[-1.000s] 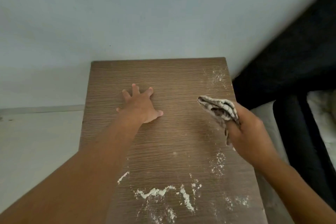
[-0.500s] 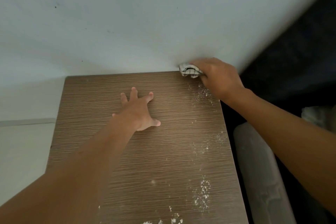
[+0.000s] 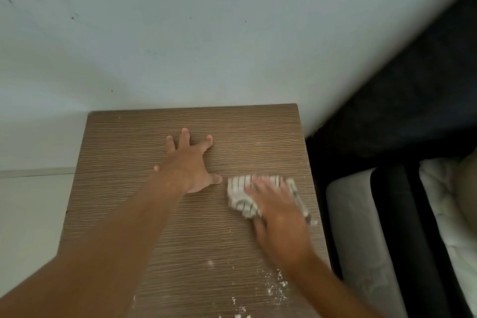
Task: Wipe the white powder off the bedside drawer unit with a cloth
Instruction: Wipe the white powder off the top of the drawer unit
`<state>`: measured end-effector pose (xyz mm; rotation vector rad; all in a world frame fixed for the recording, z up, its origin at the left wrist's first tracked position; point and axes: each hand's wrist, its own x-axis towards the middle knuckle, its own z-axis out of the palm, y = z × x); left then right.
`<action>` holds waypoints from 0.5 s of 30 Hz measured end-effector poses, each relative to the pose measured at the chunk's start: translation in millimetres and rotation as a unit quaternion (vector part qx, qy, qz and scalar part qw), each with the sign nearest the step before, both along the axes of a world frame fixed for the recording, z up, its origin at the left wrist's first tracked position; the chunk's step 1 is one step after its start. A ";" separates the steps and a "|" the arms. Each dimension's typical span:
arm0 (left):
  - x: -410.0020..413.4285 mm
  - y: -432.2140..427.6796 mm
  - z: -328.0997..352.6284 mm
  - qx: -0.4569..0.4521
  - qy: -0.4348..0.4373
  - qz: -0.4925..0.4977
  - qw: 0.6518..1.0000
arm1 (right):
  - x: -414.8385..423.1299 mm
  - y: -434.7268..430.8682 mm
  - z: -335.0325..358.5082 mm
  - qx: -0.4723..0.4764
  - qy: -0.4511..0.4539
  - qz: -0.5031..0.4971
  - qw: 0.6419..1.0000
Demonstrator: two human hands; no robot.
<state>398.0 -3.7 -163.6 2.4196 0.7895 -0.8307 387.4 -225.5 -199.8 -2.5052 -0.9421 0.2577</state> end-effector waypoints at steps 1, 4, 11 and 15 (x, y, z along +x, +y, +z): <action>-0.9 0.1 -0.3 0.002 0.006 -0.006 1.000 | -21.0 -5.7 -4.7 -0.013 0.010 0.015 1.000; -6.2 -1.6 -3.3 0.012 0.025 -0.032 0.999 | -70.3 -20.0 -20.1 -0.053 0.061 0.071 0.994; -18.5 -2.6 -15.8 0.015 -0.014 -0.054 0.998 | -46.6 -14.0 44.7 0.085 0.106 -0.033 0.990; -18.7 -3.1 -15.0 0.024 -0.018 -0.055 0.998 | 44.4 13.4 91.1 0.159 -0.002 -0.079 0.984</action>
